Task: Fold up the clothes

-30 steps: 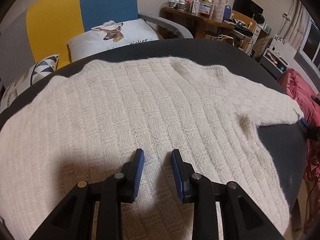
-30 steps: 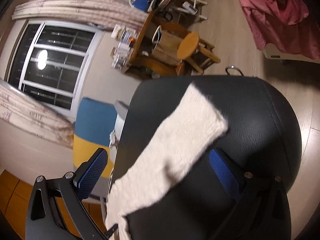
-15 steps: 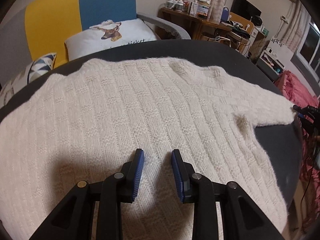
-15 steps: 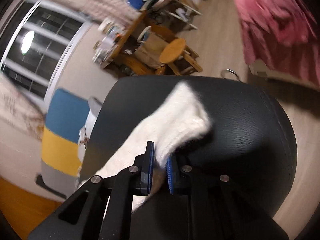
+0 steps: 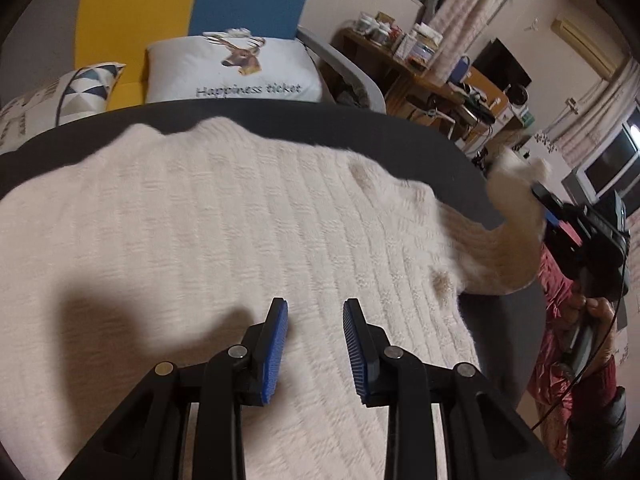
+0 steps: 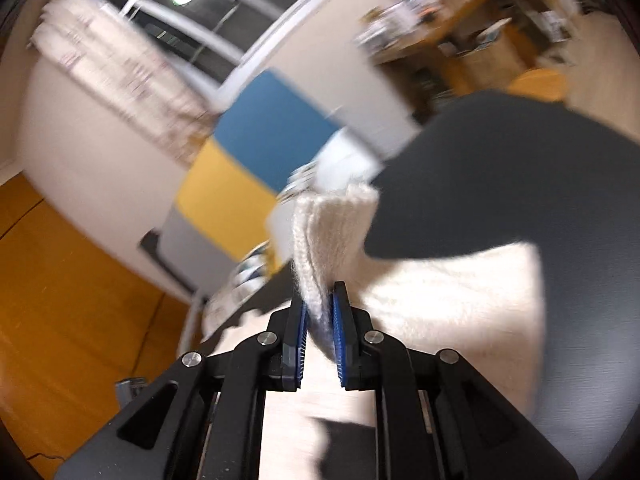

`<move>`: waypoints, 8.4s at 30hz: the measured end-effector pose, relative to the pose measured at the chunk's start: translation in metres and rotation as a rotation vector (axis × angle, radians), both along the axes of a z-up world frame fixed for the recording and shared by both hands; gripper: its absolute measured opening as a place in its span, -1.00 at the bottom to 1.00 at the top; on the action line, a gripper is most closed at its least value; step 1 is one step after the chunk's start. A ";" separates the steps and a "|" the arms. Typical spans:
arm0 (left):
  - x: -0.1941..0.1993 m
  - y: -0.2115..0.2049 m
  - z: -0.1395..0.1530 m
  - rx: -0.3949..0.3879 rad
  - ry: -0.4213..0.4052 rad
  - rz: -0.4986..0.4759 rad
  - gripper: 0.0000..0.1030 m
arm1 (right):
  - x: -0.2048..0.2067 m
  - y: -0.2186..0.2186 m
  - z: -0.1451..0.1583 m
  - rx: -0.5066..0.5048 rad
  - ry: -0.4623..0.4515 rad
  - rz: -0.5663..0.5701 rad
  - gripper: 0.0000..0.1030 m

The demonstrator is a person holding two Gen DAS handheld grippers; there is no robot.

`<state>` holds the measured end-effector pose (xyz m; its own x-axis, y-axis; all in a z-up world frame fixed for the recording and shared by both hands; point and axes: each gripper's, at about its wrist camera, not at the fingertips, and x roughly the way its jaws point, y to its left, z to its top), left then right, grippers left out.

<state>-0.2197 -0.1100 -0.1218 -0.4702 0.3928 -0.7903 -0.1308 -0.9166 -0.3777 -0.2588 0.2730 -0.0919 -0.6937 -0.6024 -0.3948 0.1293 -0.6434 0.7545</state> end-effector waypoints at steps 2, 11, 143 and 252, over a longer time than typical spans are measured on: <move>0.006 -0.016 0.003 0.024 0.006 0.022 -0.45 | -0.012 -0.039 0.008 -0.018 0.021 0.075 -0.75; 0.015 -0.115 -0.020 0.357 -0.105 0.166 -0.45 | -0.041 -0.241 -0.017 0.171 -0.058 0.414 -0.75; -0.029 -0.141 0.049 0.478 0.186 0.203 -0.90 | 0.011 -0.079 -0.105 -0.509 -0.144 -0.278 0.95; 0.003 -0.240 -0.071 0.527 -0.202 0.243 -0.16 | 0.025 -0.131 -0.070 0.095 -0.104 -0.027 0.96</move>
<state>-0.2172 -0.3504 -0.1925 -0.4561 0.6557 -0.6017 0.1801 -0.5941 -0.7839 -0.2340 0.1424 -0.1618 -0.6612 -0.5409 -0.5199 0.0353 -0.7147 0.6986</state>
